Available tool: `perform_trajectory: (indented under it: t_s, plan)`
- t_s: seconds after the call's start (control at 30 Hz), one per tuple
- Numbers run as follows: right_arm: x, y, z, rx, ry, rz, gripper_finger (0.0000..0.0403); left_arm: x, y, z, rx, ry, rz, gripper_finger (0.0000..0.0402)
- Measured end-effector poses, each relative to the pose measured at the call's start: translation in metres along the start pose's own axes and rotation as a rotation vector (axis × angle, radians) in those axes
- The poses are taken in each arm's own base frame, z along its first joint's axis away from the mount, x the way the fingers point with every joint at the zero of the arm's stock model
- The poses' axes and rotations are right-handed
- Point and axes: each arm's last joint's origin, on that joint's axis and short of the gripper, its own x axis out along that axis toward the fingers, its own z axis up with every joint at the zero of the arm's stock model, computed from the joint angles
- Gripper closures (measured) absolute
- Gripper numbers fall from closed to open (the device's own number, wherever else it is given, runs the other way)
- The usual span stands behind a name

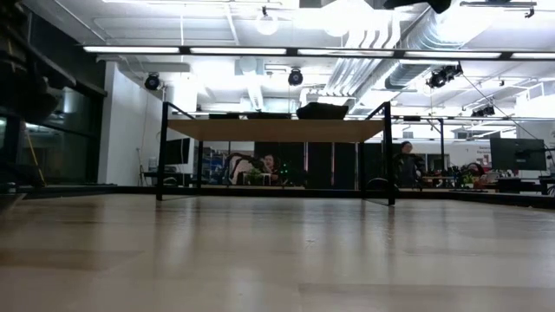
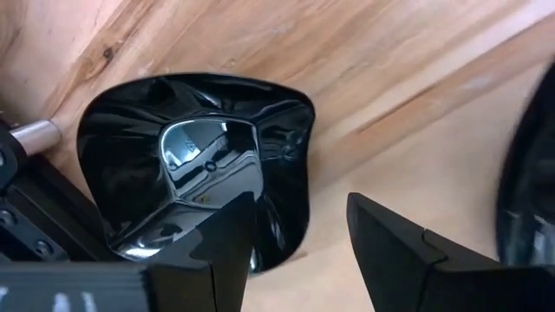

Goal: Pick & Place Mini shaped plates
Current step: Stack the leaf-shaped plate on the leaf-shaped plate

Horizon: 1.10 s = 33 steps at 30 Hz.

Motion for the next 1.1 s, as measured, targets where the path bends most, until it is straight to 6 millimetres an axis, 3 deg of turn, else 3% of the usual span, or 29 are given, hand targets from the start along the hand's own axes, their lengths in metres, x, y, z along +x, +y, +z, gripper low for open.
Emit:
perform_trajectory:
  t_s: [0.23,0.87,1.1]
  plan:
    - [-0.0002,0.0003,0.0,0.025,-0.002,-0.002,0.0245,0.0051,-0.0018,0.0006,0.0,0.0,0.026,0.0229]
    - [-0.0001,0.0009,0.002,0.04,-0.02,0.005,0.0245,0.005,-0.0004,0.0,0.005,0.021,0.039,0.0391]
    - [0.0,0.0011,0.0019,0.039,-0.018,0.008,0.0245,0.0034,-0.0008,-0.0001,0.007,0.022,0.042,0.04]
